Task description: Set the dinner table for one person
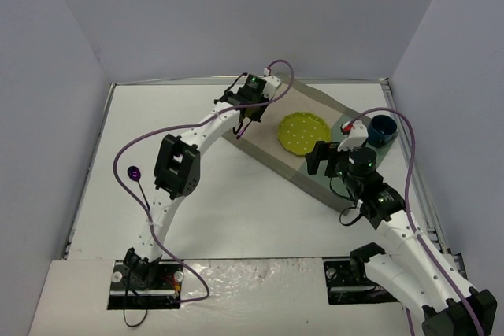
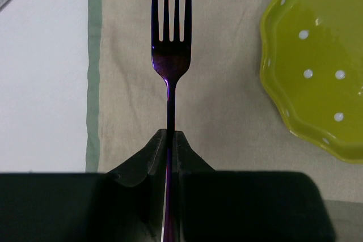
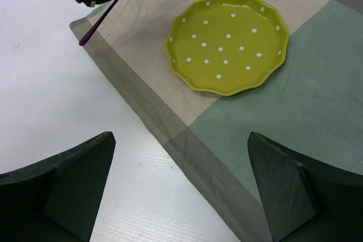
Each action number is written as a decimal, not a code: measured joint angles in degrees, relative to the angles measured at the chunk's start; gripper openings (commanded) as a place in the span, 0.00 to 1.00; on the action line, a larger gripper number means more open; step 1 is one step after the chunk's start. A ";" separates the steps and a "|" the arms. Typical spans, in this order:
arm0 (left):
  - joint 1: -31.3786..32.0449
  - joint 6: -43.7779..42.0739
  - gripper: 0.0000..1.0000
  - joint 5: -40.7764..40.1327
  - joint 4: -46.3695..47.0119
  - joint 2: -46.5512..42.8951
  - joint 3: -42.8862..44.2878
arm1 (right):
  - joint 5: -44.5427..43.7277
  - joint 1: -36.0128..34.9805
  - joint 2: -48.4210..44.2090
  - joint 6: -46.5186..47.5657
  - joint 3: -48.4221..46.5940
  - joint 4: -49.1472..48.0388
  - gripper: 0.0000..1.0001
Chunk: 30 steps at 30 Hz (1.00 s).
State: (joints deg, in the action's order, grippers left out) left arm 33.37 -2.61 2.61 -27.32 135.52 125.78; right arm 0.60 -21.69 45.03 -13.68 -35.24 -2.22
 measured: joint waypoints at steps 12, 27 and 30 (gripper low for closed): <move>-1.29 -1.54 0.00 3.52 3.42 7.04 7.47 | 0.11 0.00 -2.19 -0.38 0.02 3.11 1.00; -3.08 -1.27 0.00 5.13 4.76 15.31 11.09 | 0.11 0.00 -1.87 -1.28 0.02 3.83 1.00; -3.16 -1.29 0.02 5.13 5.27 15.54 11.34 | 0.08 0.00 -1.85 -1.30 0.06 3.85 1.00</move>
State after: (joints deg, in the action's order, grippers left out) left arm 30.22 -3.90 7.74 -22.05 151.07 137.12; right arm 0.69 -21.69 43.18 -14.98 -35.19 1.63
